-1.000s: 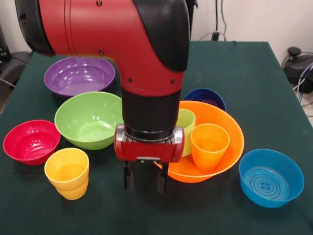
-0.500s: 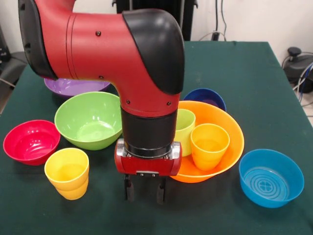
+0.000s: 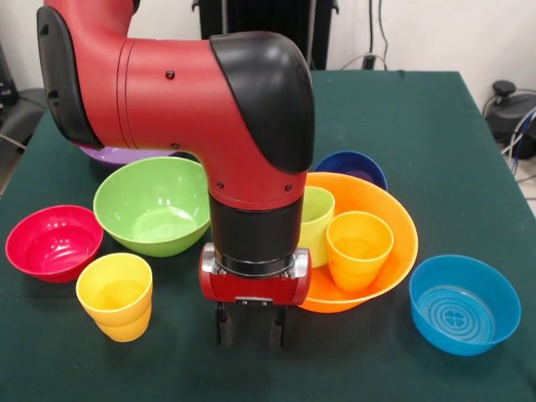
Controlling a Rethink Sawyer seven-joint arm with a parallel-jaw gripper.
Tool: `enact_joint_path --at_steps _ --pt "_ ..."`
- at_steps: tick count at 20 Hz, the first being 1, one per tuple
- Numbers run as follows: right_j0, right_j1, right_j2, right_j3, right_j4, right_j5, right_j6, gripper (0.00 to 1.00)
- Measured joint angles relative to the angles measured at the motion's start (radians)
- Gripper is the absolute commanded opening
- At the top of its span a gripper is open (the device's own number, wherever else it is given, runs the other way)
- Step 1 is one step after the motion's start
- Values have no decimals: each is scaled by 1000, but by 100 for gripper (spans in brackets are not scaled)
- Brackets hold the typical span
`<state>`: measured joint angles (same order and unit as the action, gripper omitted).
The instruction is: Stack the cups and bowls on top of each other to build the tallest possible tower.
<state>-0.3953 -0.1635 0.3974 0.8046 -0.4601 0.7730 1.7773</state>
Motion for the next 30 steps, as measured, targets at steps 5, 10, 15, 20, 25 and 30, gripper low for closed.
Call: enact_joint_path --at_steps 5,10,15,20,25,30 --pt "-2 -5 0 0 1 4 0 100" --pt "-6 -17 0 8 0 4 0 100" --pt "-15 -49 0 52 0 -17 0 100" --pt "-27 -108 0 124 -1 -61 0 100" --pt "-35 -155 0 160 3 -61 0 100" --pt "-44 -172 0 162 7 -61 0 100"
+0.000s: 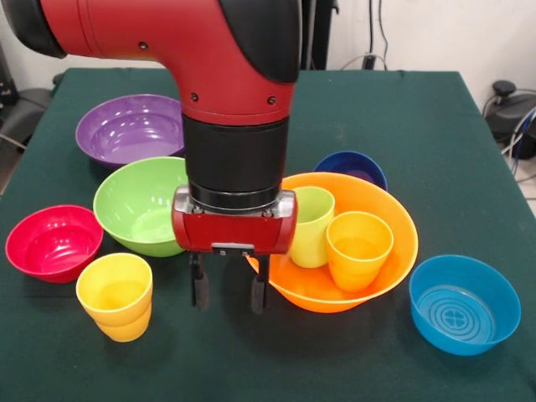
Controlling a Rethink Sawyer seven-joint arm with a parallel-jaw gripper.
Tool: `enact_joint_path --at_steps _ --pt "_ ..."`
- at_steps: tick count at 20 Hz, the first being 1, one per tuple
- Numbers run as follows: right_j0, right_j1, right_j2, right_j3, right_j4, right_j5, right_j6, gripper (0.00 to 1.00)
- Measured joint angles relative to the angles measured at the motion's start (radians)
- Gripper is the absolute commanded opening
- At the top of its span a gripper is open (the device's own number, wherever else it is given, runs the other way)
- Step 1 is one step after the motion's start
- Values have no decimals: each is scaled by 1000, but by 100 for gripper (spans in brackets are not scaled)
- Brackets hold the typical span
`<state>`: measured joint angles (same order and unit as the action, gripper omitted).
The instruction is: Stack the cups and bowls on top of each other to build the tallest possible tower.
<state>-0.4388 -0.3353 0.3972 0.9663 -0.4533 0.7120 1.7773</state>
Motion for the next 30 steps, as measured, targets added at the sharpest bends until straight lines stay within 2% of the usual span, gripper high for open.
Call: enact_joint_path --at_steps 13,30 --pt "-49 4 0 36 -3 0 0 100" --pt "-61 7 1 56 -7 0 0 100"
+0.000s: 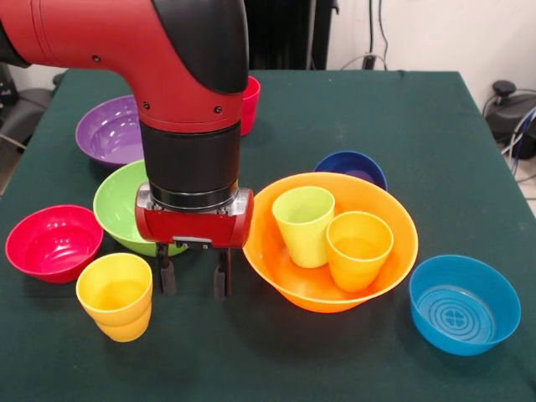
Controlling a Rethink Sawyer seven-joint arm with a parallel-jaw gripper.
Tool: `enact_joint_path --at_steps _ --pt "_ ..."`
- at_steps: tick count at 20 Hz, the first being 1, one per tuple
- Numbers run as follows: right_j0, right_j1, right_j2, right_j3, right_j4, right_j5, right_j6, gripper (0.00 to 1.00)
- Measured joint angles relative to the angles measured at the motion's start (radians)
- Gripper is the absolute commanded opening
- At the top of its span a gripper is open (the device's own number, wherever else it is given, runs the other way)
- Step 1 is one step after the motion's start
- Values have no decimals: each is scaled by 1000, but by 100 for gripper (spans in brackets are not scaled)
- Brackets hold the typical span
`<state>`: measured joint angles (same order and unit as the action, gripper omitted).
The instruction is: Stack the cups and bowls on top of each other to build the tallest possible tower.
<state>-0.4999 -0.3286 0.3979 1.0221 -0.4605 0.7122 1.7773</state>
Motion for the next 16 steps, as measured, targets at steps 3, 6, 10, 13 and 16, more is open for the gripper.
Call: enact_joint_path --at_steps 3,6,10,13,16 --pt "-4 0 4 0 0 0 0 100" --pt "-16 0 12 0 1 0 0 100" --pt "-32 -1 20 0 1 0 0 100" --pt "-48 -3 29 0 1 2 0 100" --pt "-58 -9 35 0 1 17 0 100"
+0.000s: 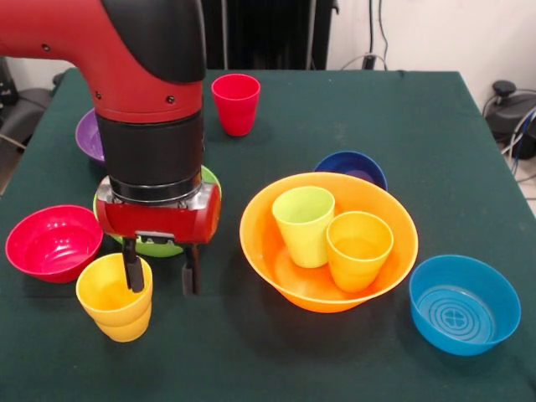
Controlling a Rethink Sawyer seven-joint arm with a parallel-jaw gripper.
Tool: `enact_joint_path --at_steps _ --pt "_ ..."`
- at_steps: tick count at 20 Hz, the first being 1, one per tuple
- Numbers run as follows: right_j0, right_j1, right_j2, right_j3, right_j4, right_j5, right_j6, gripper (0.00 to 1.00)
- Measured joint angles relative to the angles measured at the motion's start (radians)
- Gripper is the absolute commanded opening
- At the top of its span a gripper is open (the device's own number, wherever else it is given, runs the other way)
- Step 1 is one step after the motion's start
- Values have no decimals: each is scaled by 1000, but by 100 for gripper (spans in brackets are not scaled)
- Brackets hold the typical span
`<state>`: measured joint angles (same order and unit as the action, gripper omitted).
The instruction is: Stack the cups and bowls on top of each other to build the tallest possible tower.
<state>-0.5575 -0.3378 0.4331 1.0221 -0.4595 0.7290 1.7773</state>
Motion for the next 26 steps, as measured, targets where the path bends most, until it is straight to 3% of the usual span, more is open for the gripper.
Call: enact_joint_path --at_steps 10,26 --pt "-2 -21 15 0 0 30 0 100" --pt "3 39 6 -1 -27 30 0 100"
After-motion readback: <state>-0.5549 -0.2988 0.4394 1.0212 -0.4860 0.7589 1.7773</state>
